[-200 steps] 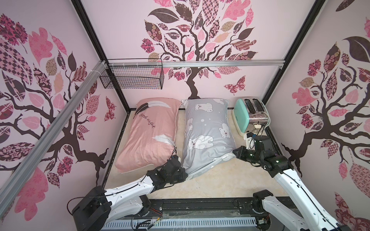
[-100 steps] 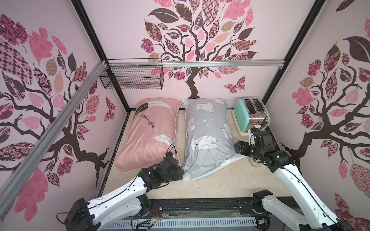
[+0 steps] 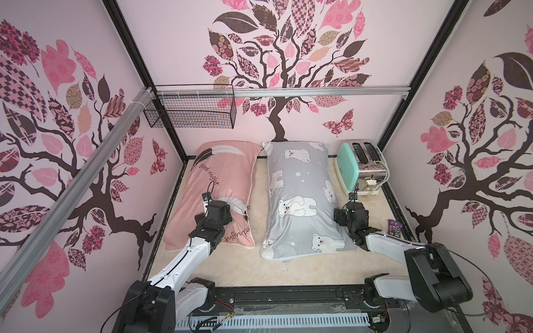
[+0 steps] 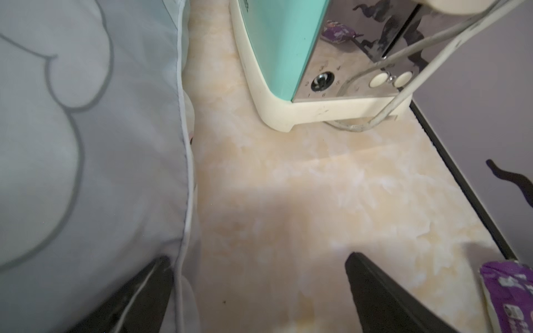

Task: Zip up pillowcases
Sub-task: Reset both arms

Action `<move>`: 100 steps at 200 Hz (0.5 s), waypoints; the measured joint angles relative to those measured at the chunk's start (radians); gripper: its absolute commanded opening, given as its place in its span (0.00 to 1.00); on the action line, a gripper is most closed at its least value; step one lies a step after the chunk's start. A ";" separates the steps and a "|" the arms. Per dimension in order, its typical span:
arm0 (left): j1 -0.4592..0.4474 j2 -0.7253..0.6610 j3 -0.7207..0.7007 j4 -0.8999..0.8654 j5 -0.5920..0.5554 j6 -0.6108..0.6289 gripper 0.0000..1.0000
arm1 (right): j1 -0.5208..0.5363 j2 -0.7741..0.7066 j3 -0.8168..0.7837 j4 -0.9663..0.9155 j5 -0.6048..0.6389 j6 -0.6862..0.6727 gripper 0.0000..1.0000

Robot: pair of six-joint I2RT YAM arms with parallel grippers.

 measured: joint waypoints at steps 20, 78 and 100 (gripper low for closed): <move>0.035 0.049 -0.008 0.116 0.018 0.087 0.94 | -0.013 0.061 -0.002 0.148 0.008 -0.026 0.99; 0.217 0.196 -0.156 0.615 0.226 0.167 0.90 | -0.079 0.164 -0.023 0.447 -0.038 -0.028 0.99; 0.255 0.298 -0.134 0.731 0.293 0.179 0.90 | -0.116 0.169 -0.095 0.576 -0.091 -0.009 0.99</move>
